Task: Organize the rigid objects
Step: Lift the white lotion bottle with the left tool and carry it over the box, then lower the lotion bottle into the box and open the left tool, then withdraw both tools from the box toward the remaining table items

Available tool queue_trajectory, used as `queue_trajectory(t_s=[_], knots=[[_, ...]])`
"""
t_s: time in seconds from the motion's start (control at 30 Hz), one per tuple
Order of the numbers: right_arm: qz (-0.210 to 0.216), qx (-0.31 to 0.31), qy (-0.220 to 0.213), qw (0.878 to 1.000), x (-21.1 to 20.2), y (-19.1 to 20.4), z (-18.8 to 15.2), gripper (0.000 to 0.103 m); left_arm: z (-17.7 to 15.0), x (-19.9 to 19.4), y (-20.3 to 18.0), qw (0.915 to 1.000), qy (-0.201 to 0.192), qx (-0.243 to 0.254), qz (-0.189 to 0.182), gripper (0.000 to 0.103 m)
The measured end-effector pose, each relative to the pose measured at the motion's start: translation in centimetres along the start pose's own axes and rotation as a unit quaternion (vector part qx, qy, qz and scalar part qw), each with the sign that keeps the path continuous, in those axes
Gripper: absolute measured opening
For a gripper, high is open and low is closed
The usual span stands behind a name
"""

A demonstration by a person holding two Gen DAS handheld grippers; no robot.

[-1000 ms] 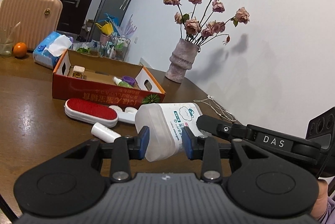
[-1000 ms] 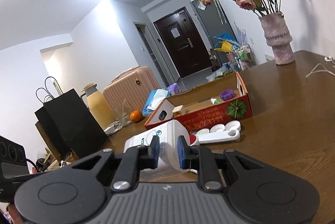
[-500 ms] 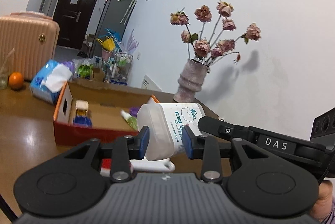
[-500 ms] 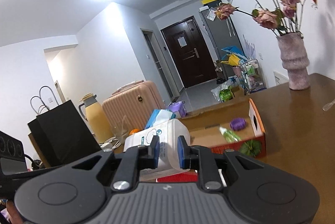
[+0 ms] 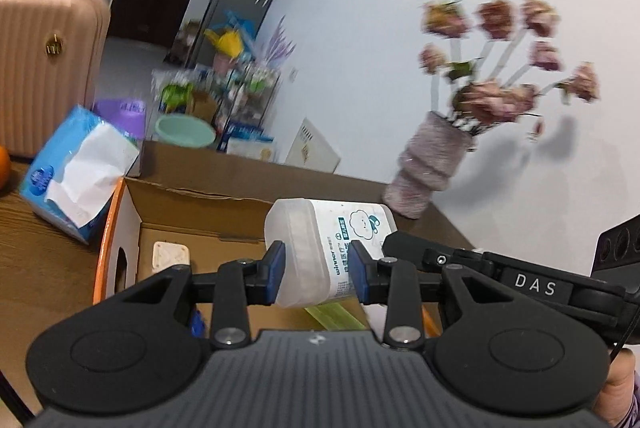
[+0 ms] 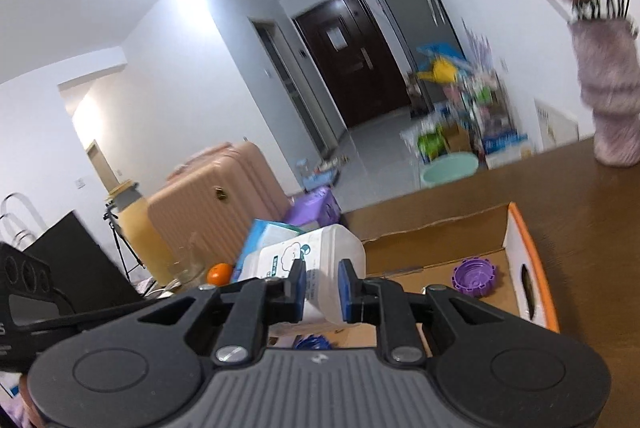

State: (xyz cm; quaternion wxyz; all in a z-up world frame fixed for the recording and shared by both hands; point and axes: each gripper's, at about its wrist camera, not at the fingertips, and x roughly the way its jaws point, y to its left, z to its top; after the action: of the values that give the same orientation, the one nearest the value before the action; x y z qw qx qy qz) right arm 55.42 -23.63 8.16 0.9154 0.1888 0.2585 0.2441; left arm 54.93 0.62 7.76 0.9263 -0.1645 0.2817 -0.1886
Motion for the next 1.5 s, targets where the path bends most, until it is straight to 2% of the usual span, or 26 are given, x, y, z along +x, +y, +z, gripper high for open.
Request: queue_trajectory(t_s=[0.17, 0.33, 0.47, 0.57, 0.73, 0.87, 1.03, 1.2, 1.33, 1.4, 1.47, 1.5], knots=[[-0.006, 0.039, 0.051, 0.998, 7.0, -3.4, 1.2, 0.016, 1.7, 6.1, 3.3, 0.9987, 0.039, -0.011, 0.032, 0.034], [-0.023, 0.074, 0.099, 0.992, 12.5, -6.2, 0.7, 0.016, 2.1, 11.1, 5.7, 0.9942, 0.085, -0.021, 0.064, 0.034], [-0.044, 0.086, 0.125, 0.987, 14.9, -7.2, 0.0, 0.017, 1.6, 13.5, 6.0, 0.9901, 0.111, -0.014, 0.084, 0.034], [-0.066, 0.081, 0.138, 0.985, 15.8, -7.4, -0.2, 0.023, 1.1, 14.5, 5.7, 0.9885, 0.123, -0.005, 0.087, 0.034], [-0.082, 0.076, 0.139, 0.984, 16.3, -7.5, -0.3, 0.023, 0.9, 14.8, 5.1, 0.9883, 0.119, 0.004, 0.095, 0.034], [-0.084, 0.043, 0.126, 0.988, 15.7, -7.0, 0.2, 0.030, 1.1, 13.1, 4.1, 0.9873, 0.106, 0.022, 0.116, 0.044], [-0.095, 0.010, 0.124, 0.988, 12.8, -5.9, 0.9, 0.032, 0.8, 9.0, 2.2, 0.9810, 0.087, 0.073, 0.157, 0.048], [-0.112, -0.040, 0.108, 0.987, 7.4, -3.5, 1.3, 0.034, -0.1, 3.3, 0.0, 0.9759, 0.060, 0.101, 0.183, 0.057], [-0.125, -0.085, 0.080, 0.985, 2.3, -1.9, 0.8, 0.045, -1.4, -1.4, -1.9, 0.9733, 0.032, 0.116, 0.195, 0.066], [-0.134, -0.102, 0.075, 0.983, -0.1, -1.0, 0.1, 0.046, -2.5, -3.9, -3.1, 0.9712, 0.008, 0.121, 0.205, 0.077], [-0.136, -0.114, 0.066, 0.982, -2.6, -0.2, -0.7, 0.053, -3.6, -6.2, -4.3, 0.9691, -0.016, 0.128, 0.211, 0.086], [-0.135, -0.118, 0.063, 0.982, -3.7, 0.3, -1.0, 0.055, -4.3, -7.2, -4.9, 0.9680, -0.027, 0.133, 0.211, 0.088]])
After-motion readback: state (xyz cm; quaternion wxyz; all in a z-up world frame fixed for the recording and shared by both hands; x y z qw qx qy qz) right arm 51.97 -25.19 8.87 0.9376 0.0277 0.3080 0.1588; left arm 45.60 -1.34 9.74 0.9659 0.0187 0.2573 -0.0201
